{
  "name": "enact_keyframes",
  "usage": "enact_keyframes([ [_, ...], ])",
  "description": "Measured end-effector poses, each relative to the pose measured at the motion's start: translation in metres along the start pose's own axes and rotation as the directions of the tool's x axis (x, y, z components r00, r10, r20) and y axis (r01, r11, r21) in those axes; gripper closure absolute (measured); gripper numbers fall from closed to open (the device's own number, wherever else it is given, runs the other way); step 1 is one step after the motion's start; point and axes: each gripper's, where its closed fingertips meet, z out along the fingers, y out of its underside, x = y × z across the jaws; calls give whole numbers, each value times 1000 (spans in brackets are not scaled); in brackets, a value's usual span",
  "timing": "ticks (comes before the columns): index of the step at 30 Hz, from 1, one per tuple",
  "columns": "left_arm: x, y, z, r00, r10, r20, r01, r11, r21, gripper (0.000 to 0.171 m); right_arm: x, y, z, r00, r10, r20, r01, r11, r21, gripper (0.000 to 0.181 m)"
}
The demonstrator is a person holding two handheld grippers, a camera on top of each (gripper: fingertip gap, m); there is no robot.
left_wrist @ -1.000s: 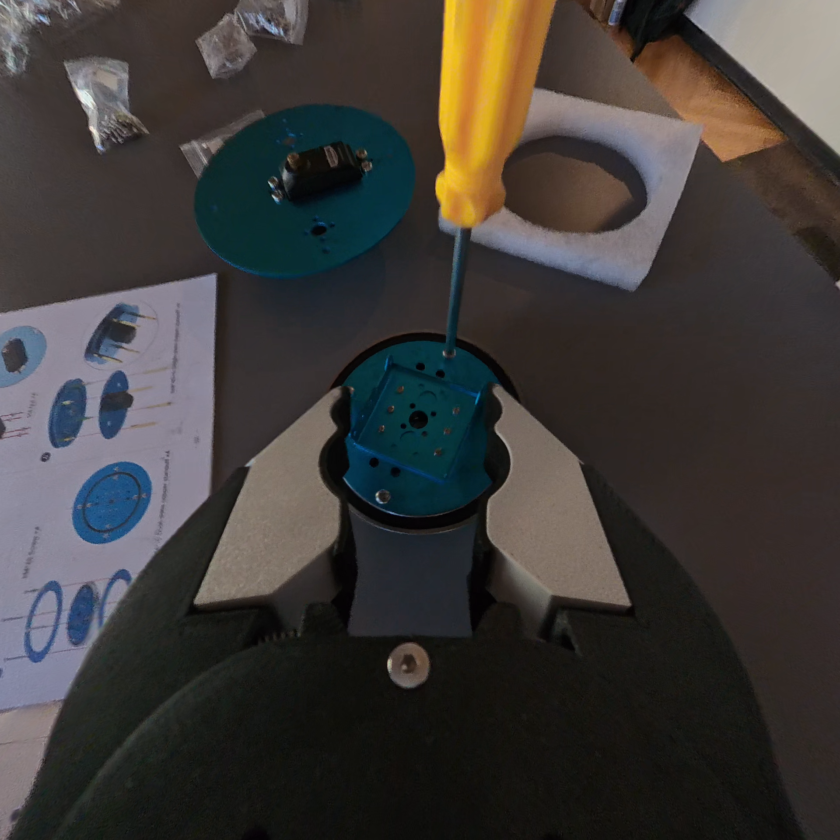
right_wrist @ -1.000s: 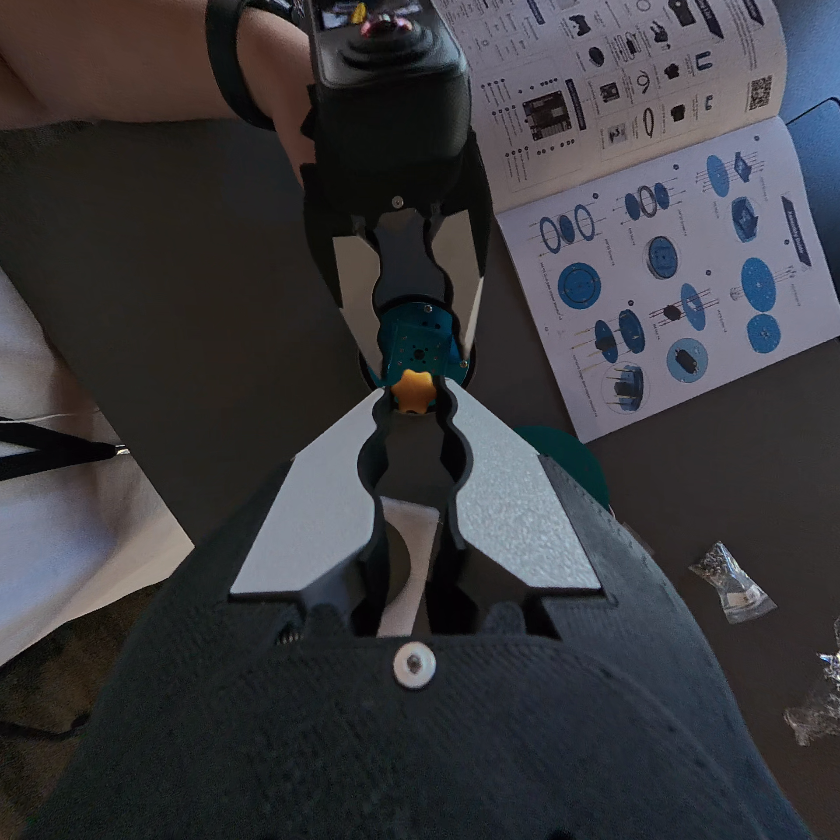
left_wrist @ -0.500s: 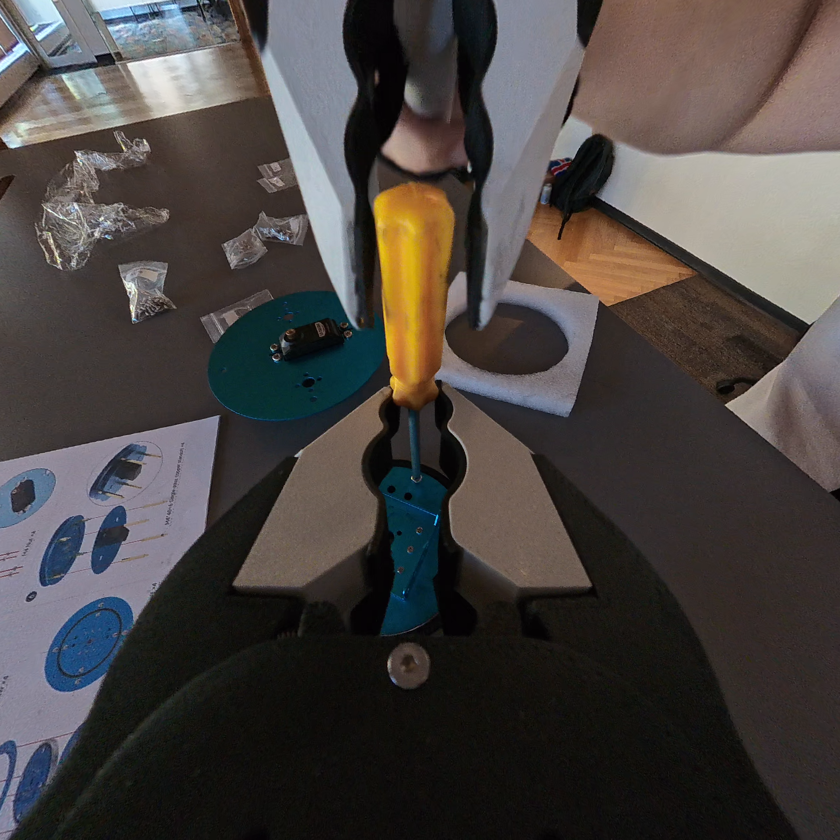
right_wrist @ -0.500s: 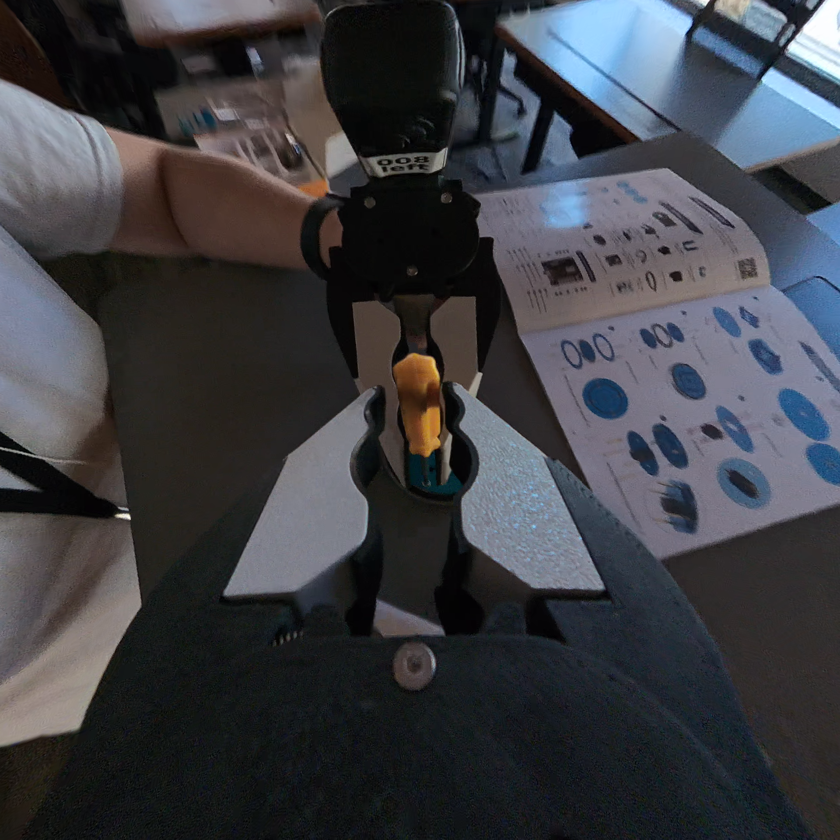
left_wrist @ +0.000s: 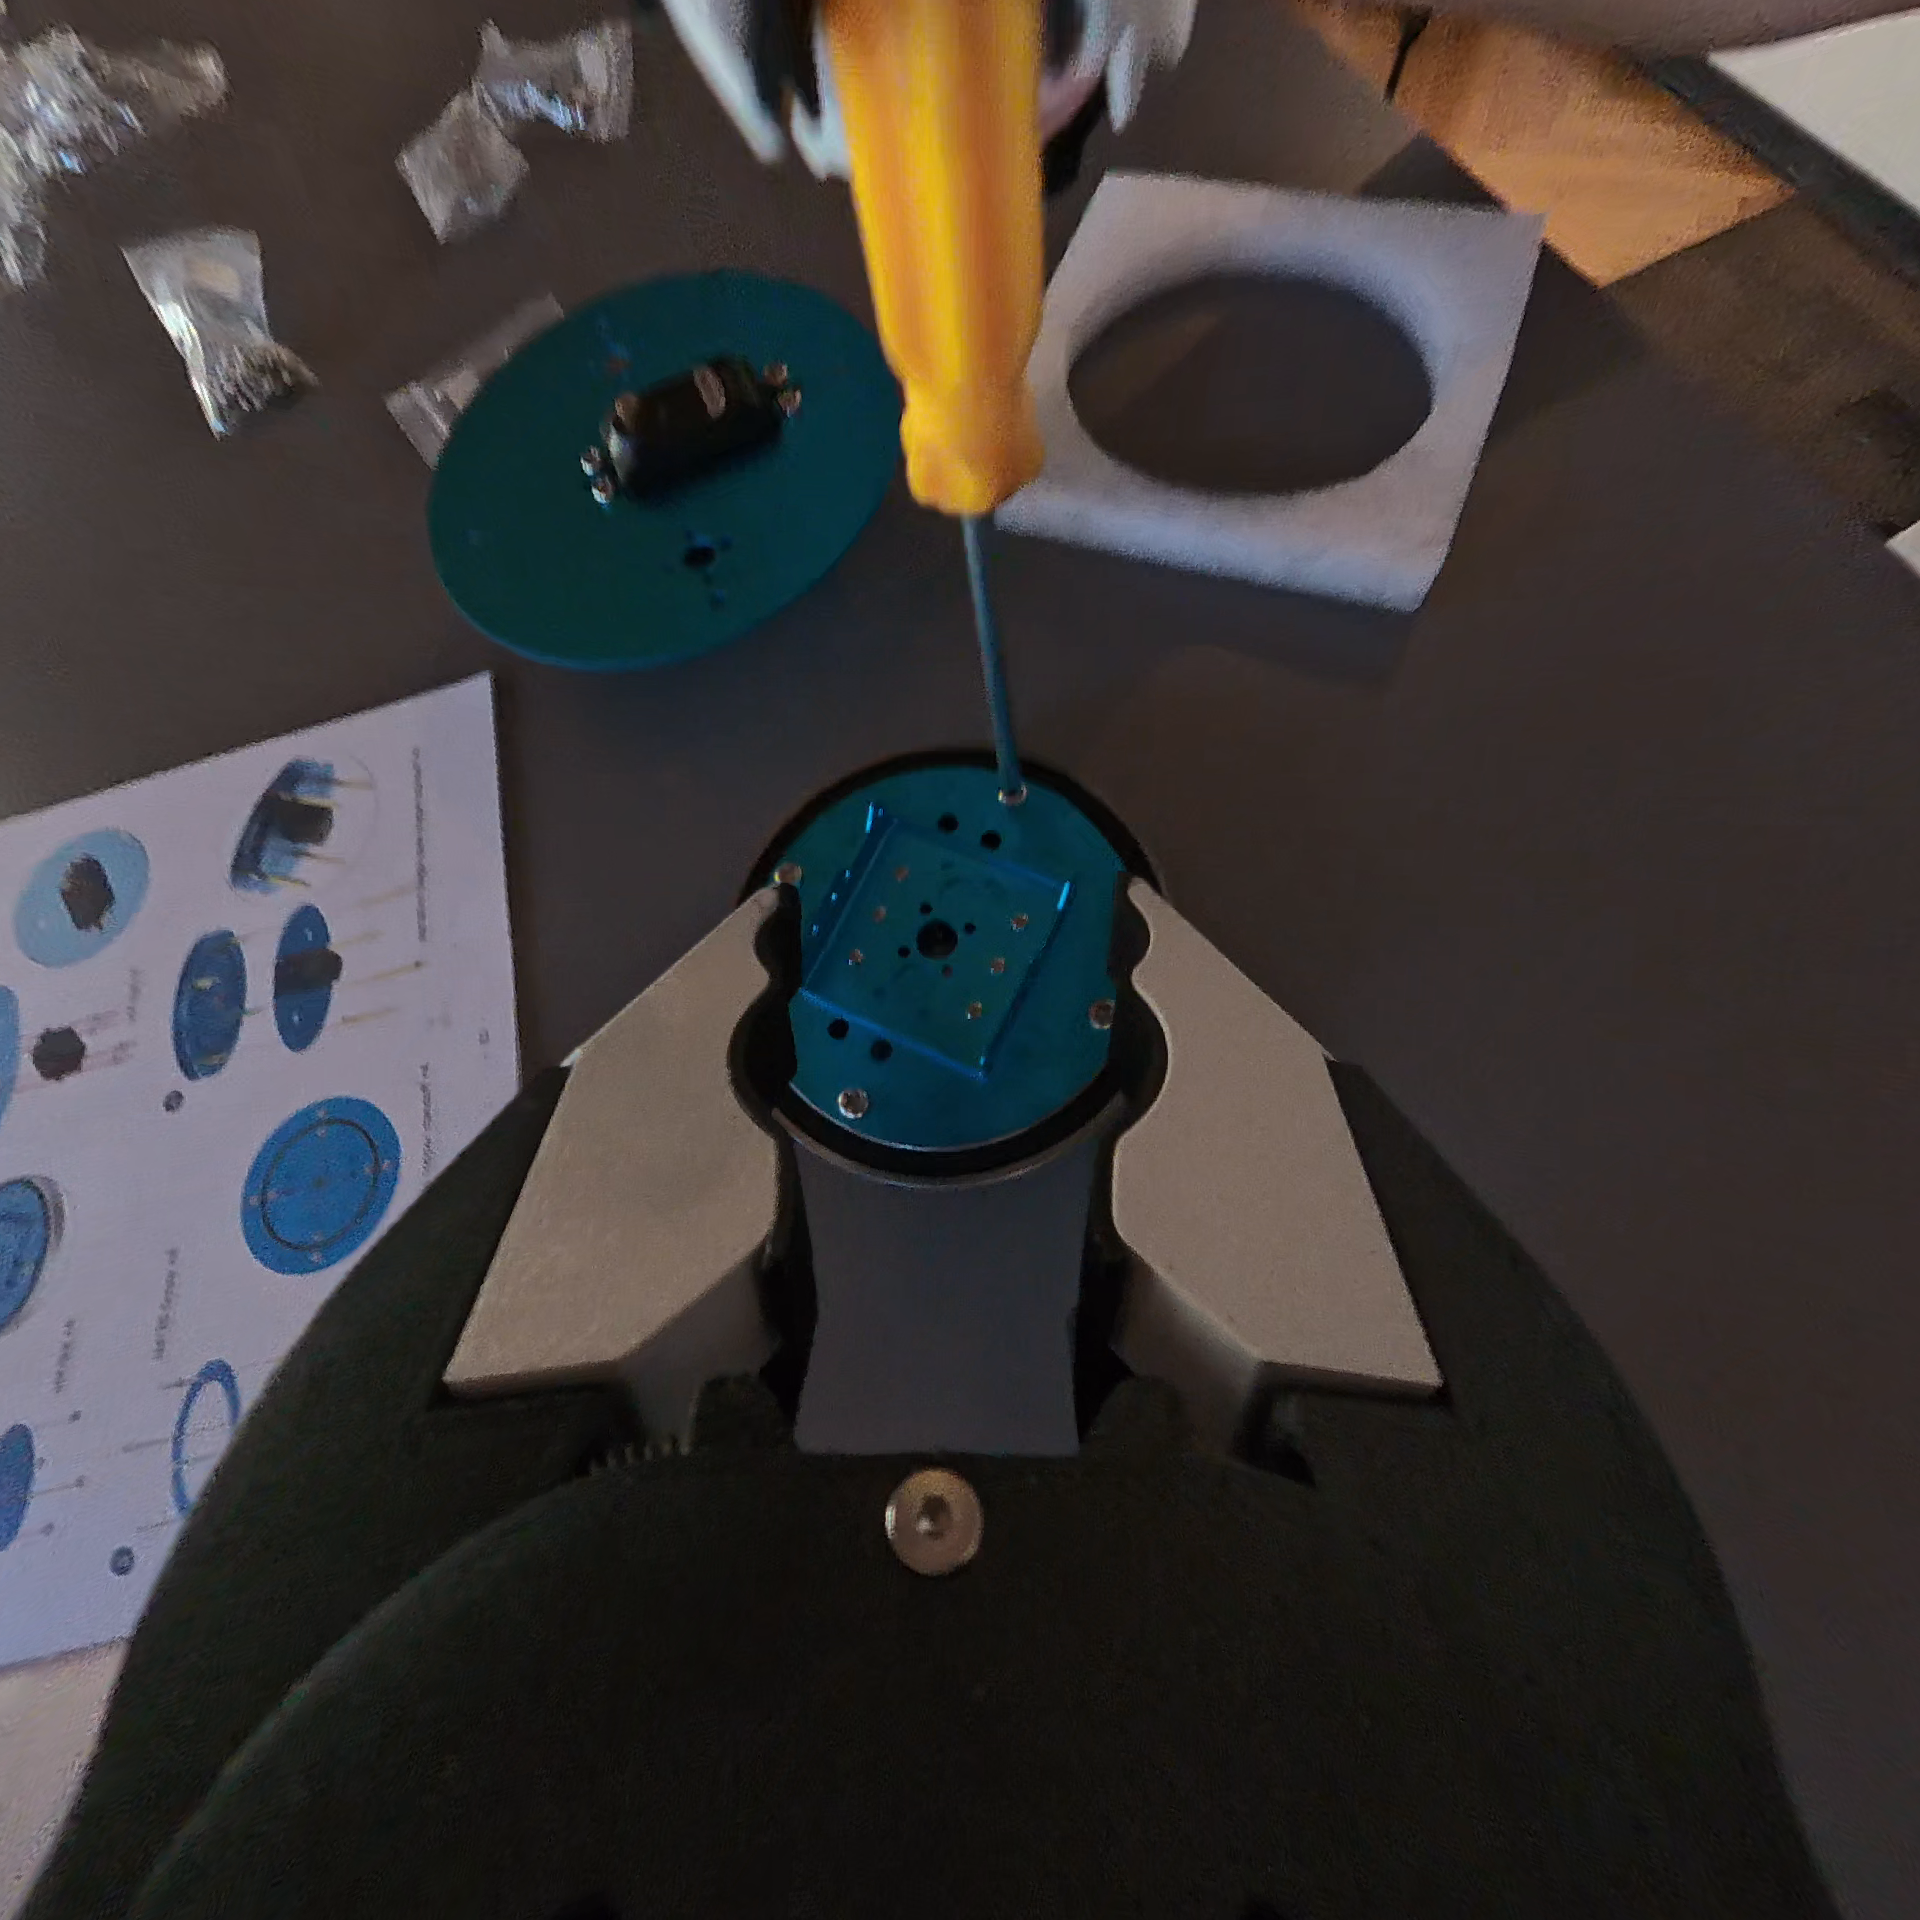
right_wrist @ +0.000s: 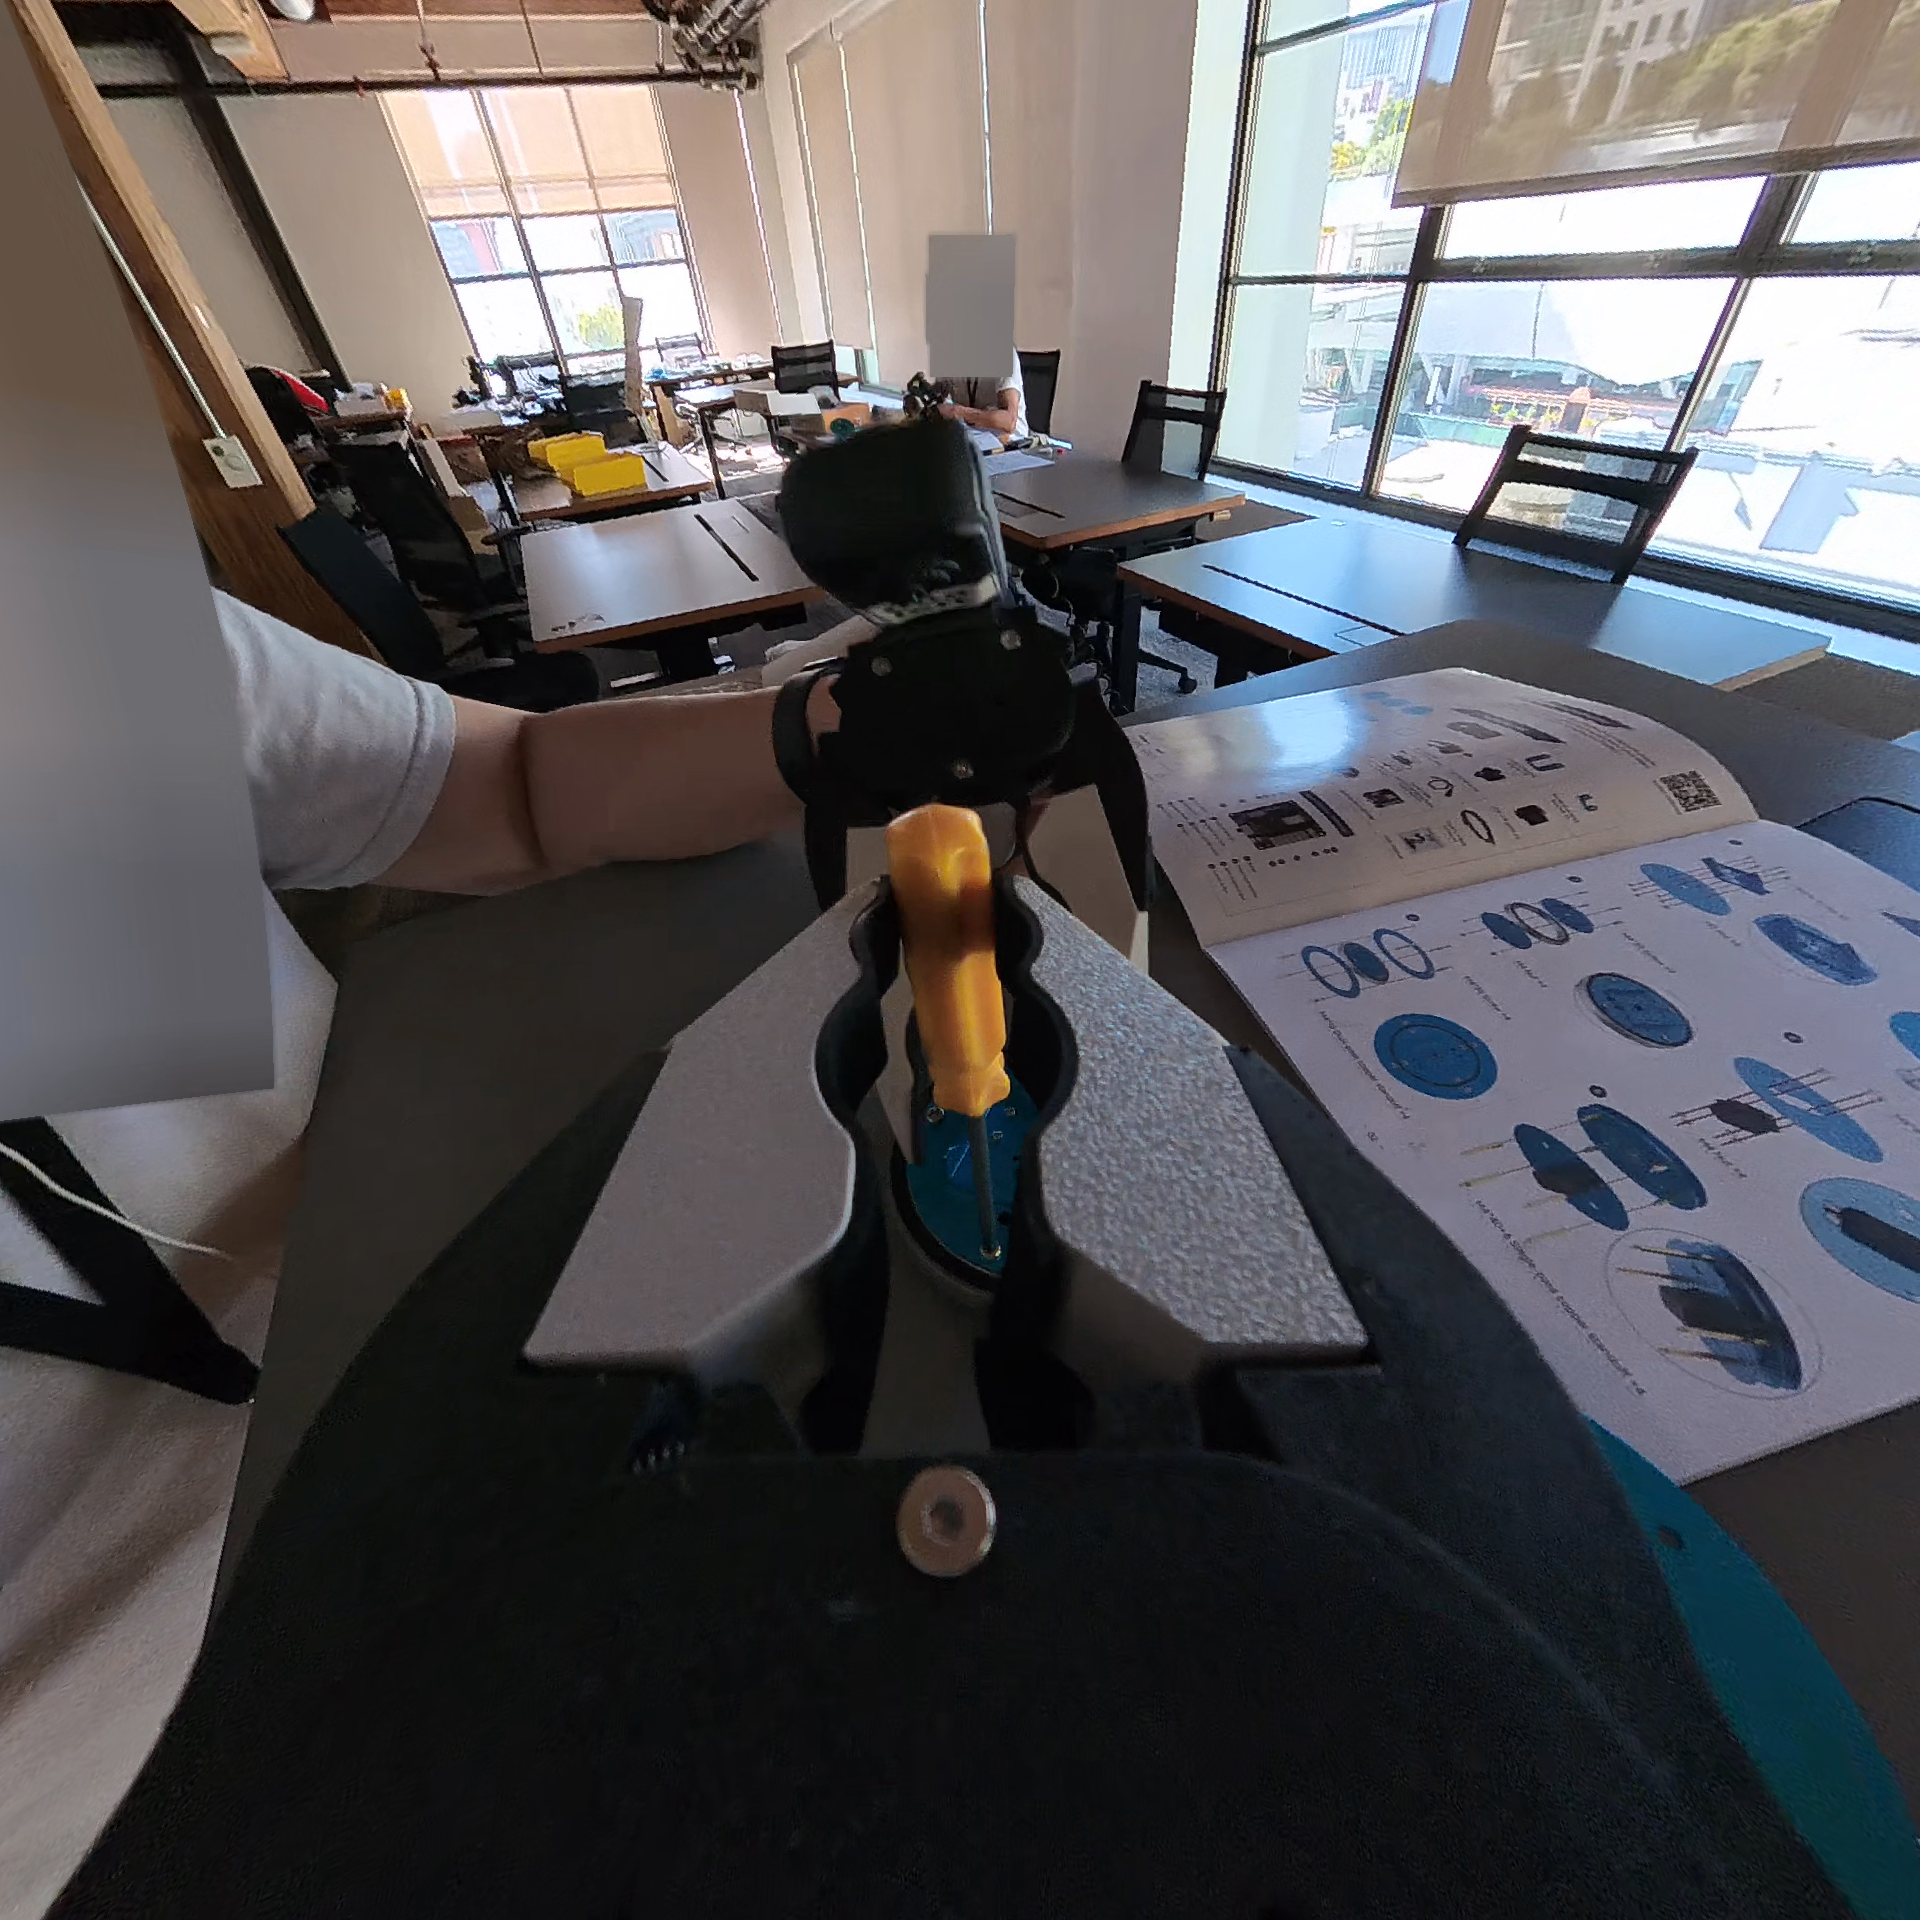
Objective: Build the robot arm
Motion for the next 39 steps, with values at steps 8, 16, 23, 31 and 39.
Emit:
enact_keyframes([
  [8, -5, 5, 4, 1000, -3, -19, 4, 1000, 17, 116, 3, 1, 3, 999, 6, -31, -7, 1000, -15, 164],
  [16, -5, 3, 5, 999, -44, 31, 42, 997, 64, 115, 5, 0, 9, 980, -27, -198, 32, 999, 22, 164],
  [23, -5, 0, 9, 995, -68, 72, 64, 996, 59, 115, 9, -2, 5, 887, -82, -455, 116, 992, 47, 164],
  [31, 0, 1, 6, 998, -55, -15, 55, 997, 47, 103, 4, -2, 1, 856, -73, -513, 133, 988, 81, 164],
  [39, -5, 2, 8, 995, 29, -92, -25, 999, 42, 118, 6, -1, -5, 866, -74, -495, 119, 991, 60, 164],
])
